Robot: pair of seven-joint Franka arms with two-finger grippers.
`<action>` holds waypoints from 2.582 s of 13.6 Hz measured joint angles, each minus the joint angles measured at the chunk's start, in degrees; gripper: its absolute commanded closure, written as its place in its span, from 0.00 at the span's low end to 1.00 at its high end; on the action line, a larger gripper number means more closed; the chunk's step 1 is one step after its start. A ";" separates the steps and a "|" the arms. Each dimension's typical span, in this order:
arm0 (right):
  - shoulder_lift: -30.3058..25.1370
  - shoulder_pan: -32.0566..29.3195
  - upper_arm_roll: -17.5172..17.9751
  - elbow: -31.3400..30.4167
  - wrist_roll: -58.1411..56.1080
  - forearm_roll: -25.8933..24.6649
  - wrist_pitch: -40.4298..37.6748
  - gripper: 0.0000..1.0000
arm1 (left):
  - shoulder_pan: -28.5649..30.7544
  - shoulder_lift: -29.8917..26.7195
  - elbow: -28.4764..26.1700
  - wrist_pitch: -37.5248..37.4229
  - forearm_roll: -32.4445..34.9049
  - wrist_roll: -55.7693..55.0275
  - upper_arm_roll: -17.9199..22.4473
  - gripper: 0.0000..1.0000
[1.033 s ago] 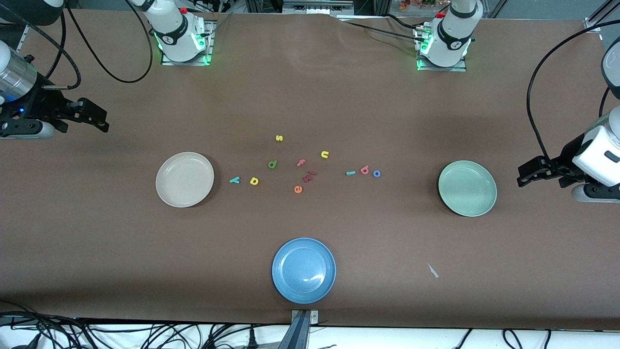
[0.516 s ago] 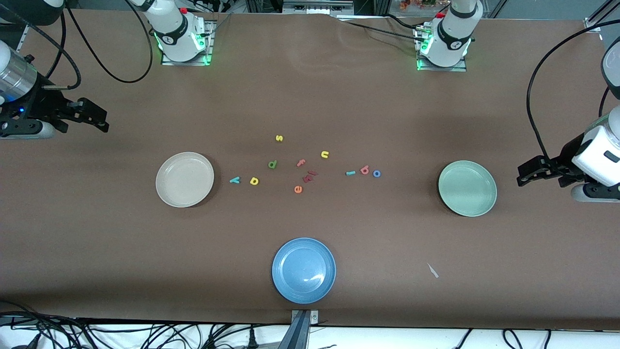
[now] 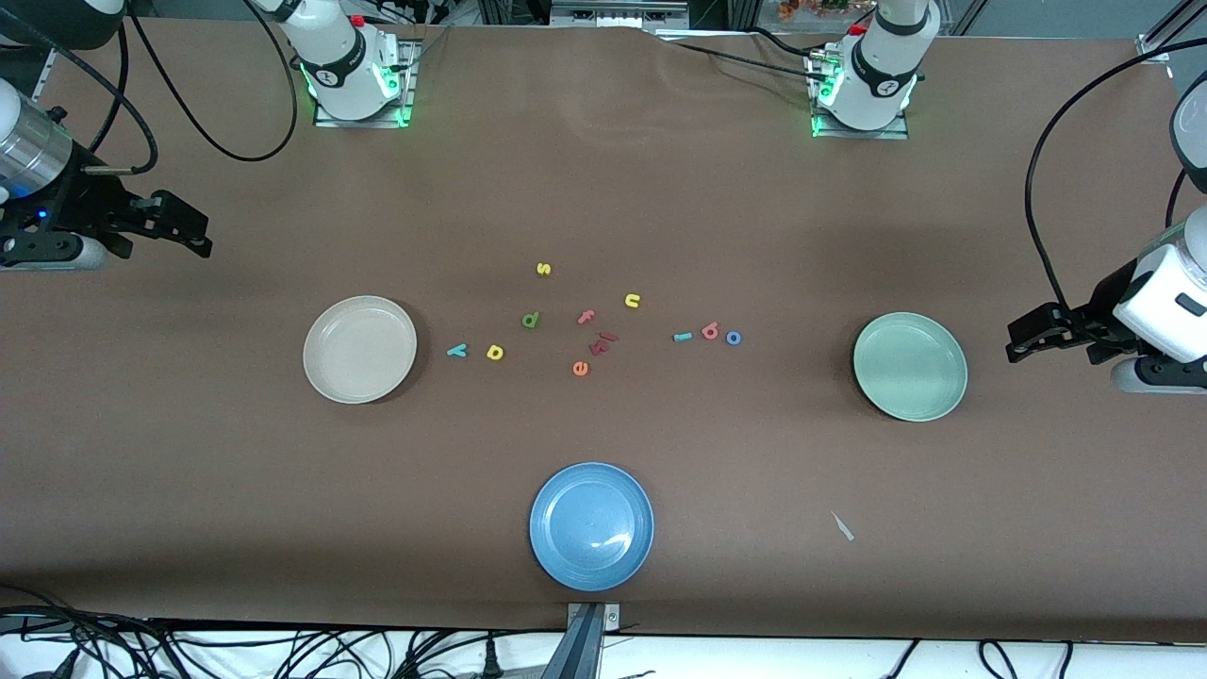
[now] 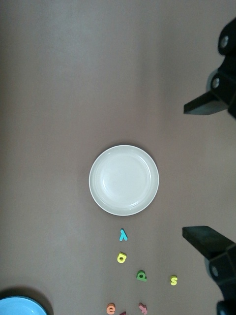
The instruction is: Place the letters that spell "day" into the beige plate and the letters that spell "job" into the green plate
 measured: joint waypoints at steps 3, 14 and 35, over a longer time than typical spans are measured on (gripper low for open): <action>0.00 0.00 0.00 0.00 0.00 0.00 0.00 0.00 | 0.00 0.00 0.00 0.00 0.00 0.00 -0.01 0.00; 5.41 0.18 0.07 -0.14 0.77 -0.04 -0.66 0.00 | 0.00 -0.01 0.00 0.00 0.00 0.00 -0.06 0.00; 38.76 27.04 0.48 3.69 74.93 -0.60 27.23 0.18 | -9.65 5.51 -9.76 -3.40 -1.35 -13.05 -0.48 0.00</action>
